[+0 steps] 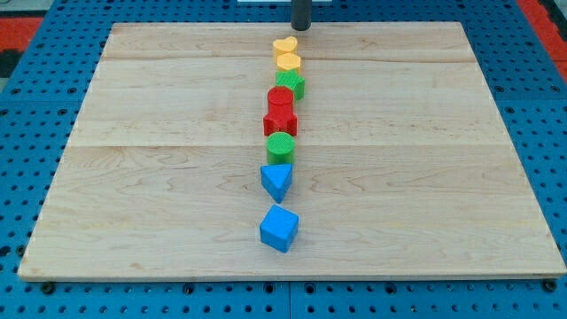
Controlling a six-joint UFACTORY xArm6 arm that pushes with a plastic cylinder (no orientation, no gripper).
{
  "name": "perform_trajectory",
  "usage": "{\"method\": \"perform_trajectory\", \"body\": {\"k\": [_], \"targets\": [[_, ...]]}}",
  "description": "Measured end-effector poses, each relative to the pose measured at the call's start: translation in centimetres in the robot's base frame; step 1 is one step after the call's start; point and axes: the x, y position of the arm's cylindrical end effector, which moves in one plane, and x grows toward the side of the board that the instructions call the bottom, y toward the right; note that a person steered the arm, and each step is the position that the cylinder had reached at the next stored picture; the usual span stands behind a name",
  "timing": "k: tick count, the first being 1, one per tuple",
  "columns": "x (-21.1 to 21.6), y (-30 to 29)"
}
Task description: Move your arm towards yellow hexagon
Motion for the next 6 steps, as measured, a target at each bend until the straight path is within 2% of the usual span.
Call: {"method": "perform_trajectory", "body": {"k": [4,5,6], "targets": [[0.3,1.1],[3.5,3.4],[10.2,4.2]]}}
